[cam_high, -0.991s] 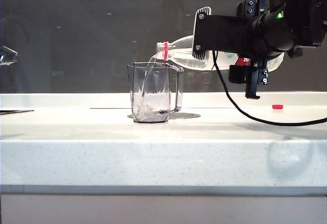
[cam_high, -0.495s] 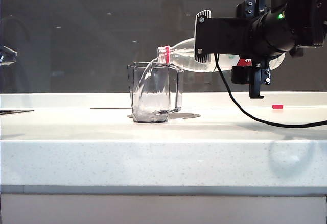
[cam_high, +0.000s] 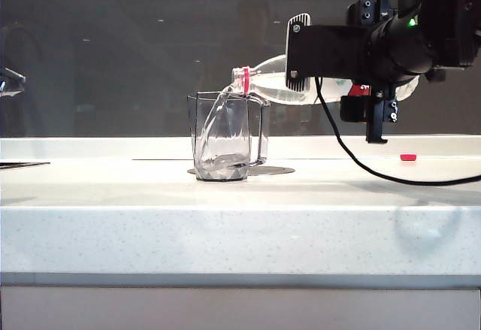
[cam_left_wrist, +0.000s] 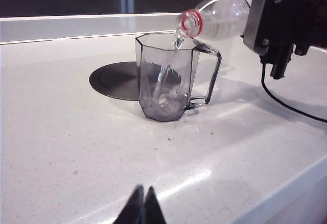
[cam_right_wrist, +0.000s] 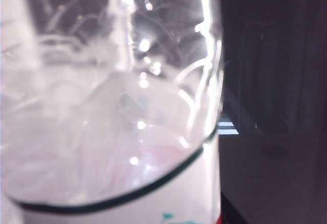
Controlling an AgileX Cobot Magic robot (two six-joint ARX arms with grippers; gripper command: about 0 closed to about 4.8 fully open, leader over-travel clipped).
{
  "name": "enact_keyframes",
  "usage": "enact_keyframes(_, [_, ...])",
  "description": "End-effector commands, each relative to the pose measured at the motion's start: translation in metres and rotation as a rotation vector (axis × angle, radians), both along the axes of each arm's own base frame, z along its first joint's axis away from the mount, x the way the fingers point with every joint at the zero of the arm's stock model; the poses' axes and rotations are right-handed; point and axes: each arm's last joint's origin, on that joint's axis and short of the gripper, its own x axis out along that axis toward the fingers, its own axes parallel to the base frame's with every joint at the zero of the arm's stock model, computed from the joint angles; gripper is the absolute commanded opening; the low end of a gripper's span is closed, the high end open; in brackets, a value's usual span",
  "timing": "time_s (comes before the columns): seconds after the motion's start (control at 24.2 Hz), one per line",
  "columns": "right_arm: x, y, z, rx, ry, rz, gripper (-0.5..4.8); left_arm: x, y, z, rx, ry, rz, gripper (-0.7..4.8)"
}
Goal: Pick up the mineral water bottle on the table and pour water into the mug until it's half full.
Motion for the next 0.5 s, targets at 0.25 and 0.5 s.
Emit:
enact_keyframes(0.25, [0.003, 0.0019, 0.0204, 0.066, -0.102, 0.002, 3.26, -0.0002, -0.0001, 0.0017, -0.005, -0.01, -0.005, -0.04])
enact_keyframes(0.5, [0.0038, 0.0004, 0.0203, 0.066, -0.102, -0.004, 3.26, -0.0002, -0.0001, 0.0018, -0.005, -0.01, -0.005, -0.04])
